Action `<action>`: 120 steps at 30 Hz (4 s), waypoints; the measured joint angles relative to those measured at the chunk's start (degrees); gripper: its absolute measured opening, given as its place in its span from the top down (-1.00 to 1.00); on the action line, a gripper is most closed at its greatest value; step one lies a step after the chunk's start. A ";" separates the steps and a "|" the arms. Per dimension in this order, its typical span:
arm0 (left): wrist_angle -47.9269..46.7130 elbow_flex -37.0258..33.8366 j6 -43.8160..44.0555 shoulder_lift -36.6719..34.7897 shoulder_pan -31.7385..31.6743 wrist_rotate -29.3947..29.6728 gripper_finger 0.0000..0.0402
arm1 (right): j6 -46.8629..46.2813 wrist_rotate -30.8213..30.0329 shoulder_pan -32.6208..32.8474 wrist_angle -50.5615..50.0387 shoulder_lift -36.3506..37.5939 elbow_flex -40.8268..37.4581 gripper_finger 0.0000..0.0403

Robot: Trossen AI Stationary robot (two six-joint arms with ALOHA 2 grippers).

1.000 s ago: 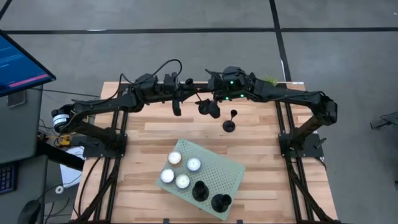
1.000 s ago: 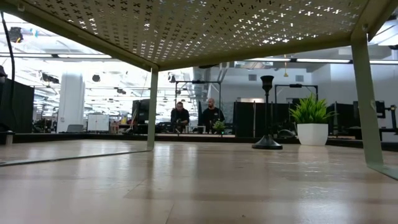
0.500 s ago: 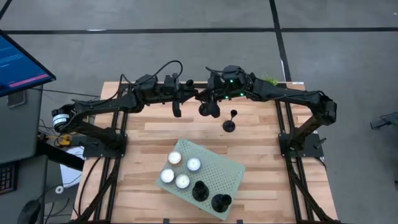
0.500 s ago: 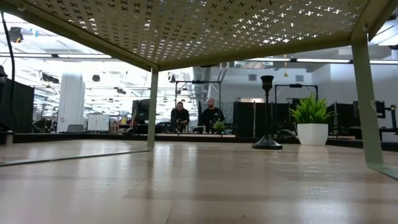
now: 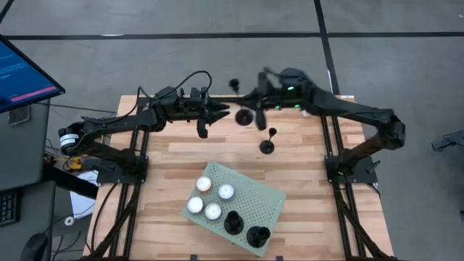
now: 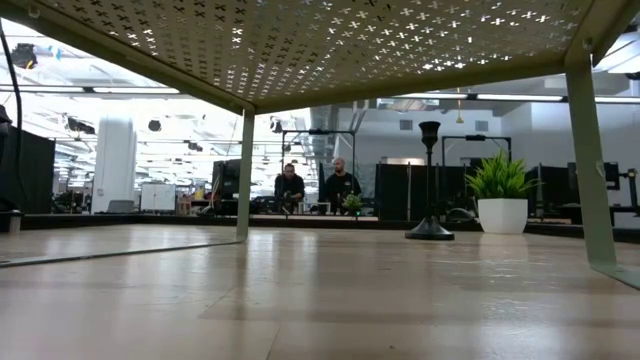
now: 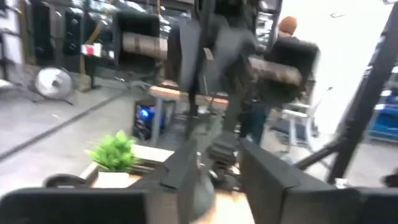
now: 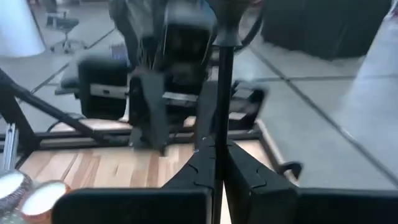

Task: Pick & Place candle stick holders
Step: Put the candle holder on the shelf aligned with the other candle holder

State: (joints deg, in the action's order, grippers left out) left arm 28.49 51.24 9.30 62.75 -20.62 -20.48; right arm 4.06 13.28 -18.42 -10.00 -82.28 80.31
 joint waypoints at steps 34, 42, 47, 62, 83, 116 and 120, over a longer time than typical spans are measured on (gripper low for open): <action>0.24 -0.11 12.67 -13.35 1.66 7.06 0.26 | -4.28 -54.76 57.08 32.37 30.51 -43.06 1.00; 0.16 -0.11 14.15 -15.20 1.64 5.17 0.28 | -9.45 -59.00 60.64 49.51 14.22 -43.08 1.00; 0.15 -0.11 14.14 -17.01 1.64 5.00 0.28 | -10.02 -65.88 64.26 59.33 7.12 -43.02 1.00; -0.13 -0.11 14.07 -18.04 1.64 5.00 0.28 | -10.71 -76.21 69.81 58.66 -2.18 -38.10 1.00; -0.05 -0.11 14.12 -18.04 1.64 5.00 0.28 | -5.60 -79.34 72.58 56.76 -1.34 -38.05 1.00; -0.18 -0.11 14.01 -18.04 1.49 5.00 0.28 | -12.23 -76.19 72.36 48.86 -1.35 -38.05 0.96; -0.18 -0.11 13.53 -18.04 1.49 5.00 0.28 | -12.29 -77.11 72.33 48.67 -1.35 -38.05 0.83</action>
State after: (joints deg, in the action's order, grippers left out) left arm 28.32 51.13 22.83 44.71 -19.14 -15.49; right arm -8.23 -63.83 53.91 38.68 -83.64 42.26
